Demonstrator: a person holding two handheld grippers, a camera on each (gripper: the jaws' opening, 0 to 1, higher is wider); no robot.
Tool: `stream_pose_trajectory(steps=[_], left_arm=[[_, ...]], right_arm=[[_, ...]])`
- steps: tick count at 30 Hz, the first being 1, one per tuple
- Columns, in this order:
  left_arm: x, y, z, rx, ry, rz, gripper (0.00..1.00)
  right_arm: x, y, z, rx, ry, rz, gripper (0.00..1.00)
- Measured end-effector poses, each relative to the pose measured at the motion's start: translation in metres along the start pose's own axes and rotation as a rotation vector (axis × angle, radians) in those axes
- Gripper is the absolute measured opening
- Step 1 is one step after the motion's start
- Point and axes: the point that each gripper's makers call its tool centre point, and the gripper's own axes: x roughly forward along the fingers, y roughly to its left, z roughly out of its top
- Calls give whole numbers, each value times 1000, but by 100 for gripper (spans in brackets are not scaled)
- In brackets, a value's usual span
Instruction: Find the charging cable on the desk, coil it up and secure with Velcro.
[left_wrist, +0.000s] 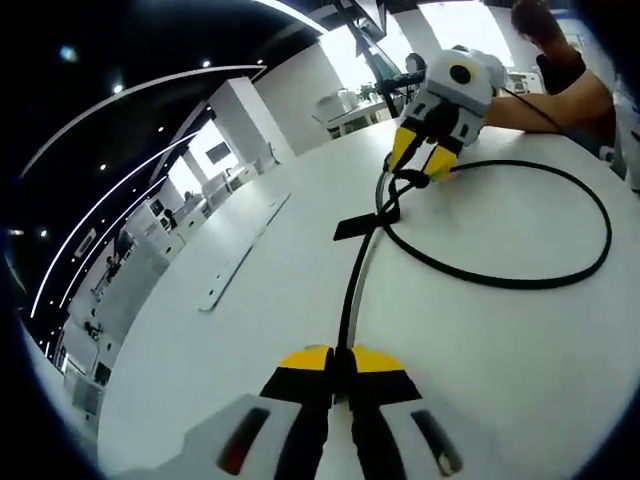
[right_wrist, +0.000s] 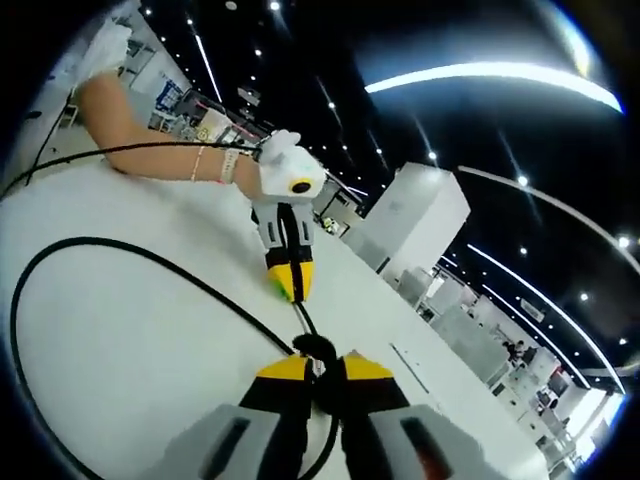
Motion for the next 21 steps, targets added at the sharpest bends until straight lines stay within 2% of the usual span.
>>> stream_pose_trajectory(steps=[5, 9, 14, 18, 21], left_arm=[[0, 0, 0, -3, -2, 1, 7], [0, 1, 0, -3, -1, 1, 7], [0, 1, -1, 2, 0, 0, 7], [0, 1, -1, 6, 2, -2, 7], [0, 2, -1, 6, -2, -1, 7]], right_arm=[[0, -4, 5, 1, -21, -18, 3], [-4, -15, 4, 167, -32, -41, 2], [4, -37, -7, 379, -11, -90, 2], [13, -45, -20, 477, 39, -76, 2], [21, -51, -30, 475, 75, -75, 2]])
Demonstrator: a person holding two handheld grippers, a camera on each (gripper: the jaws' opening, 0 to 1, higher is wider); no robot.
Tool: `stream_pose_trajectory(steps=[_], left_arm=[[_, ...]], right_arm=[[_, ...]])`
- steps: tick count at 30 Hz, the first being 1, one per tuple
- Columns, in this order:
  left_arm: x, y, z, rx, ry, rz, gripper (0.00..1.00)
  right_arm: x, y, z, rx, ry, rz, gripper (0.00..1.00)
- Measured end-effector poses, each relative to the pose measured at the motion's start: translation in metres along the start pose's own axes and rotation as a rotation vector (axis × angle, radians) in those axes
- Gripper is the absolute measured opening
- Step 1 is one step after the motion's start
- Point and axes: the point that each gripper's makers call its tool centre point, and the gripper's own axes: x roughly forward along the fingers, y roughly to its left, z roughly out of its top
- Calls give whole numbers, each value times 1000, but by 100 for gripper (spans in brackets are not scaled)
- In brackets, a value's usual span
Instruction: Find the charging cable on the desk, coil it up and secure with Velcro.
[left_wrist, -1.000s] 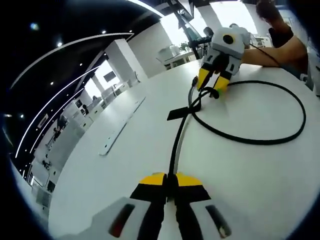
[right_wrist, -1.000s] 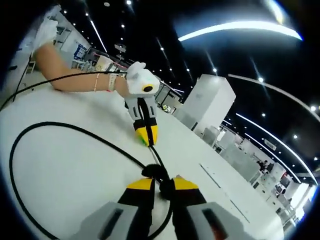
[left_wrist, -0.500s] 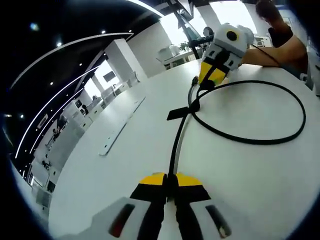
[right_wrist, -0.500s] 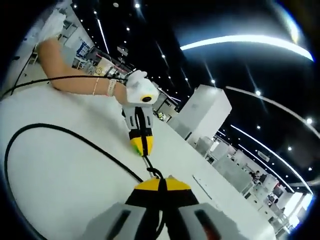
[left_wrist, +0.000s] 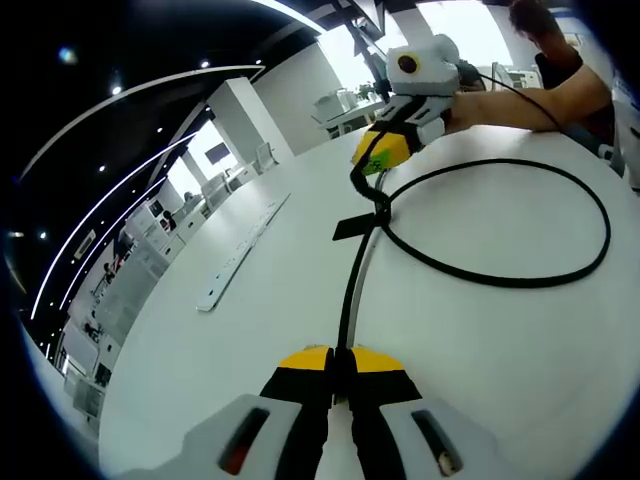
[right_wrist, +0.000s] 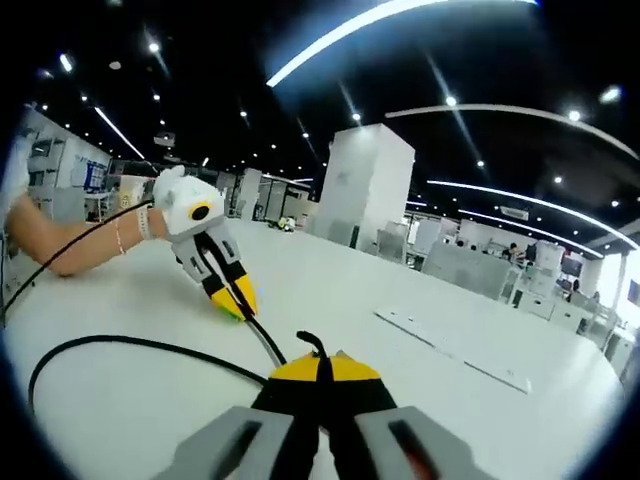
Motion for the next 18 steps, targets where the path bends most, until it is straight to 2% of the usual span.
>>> stream_pose_trajectory(steps=[3, 8, 9, 11, 18], left_arm=[[0, 0, 0, 0, 0, 0, 7], [-1, 1, -1, -1, -2, 0, 7], [-1, 1, -1, -3, -5, 0, 7], [-1, 1, -1, -7, -10, 0, 7], [-1, 0, -1, -8, -10, -2, 7]], right_arm=[[7, 1, -11, 47, 56, 22, 2], [15, -2, -27, 46, 146, 23, 2], [15, -4, -33, 25, 182, 16, 2], [18, -1, -36, 24, 193, 42, 2], [22, -2, -41, 19, 213, 56, 2]])
